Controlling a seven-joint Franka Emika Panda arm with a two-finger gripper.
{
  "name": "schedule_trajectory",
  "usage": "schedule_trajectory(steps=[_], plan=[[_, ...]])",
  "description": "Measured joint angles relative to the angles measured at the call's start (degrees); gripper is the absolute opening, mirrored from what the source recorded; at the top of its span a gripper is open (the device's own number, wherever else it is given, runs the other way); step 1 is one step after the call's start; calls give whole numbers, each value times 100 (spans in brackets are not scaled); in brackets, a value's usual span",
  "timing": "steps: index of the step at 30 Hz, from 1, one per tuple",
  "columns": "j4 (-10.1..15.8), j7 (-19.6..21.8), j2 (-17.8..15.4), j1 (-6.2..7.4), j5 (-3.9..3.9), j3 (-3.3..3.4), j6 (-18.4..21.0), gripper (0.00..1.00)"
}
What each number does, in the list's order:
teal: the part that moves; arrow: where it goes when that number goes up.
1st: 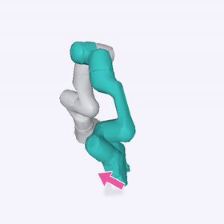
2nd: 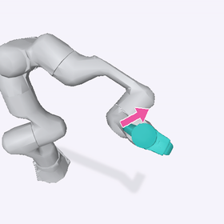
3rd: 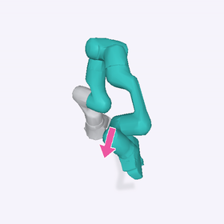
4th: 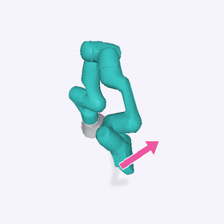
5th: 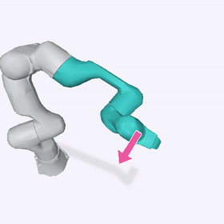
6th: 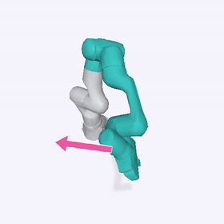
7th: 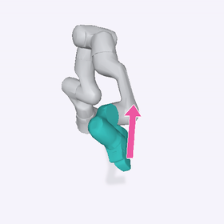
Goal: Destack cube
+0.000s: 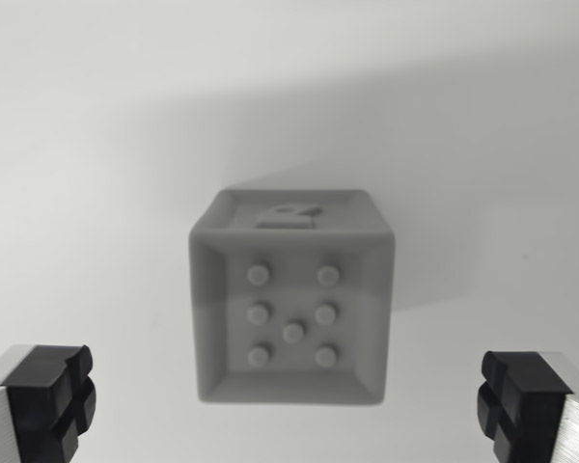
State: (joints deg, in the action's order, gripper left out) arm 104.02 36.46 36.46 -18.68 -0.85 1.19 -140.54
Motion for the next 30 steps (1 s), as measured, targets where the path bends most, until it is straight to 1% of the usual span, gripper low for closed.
schedule_trajectory(steps=[16, 23, 30], plan=[[39, 0, -691, 0, 4, 5, 648, 100], [-23, 1, -987, 0, 7, 7, 1005, 100], [-115, 2, -1206, 0, 9, 8, 1311, 100]])
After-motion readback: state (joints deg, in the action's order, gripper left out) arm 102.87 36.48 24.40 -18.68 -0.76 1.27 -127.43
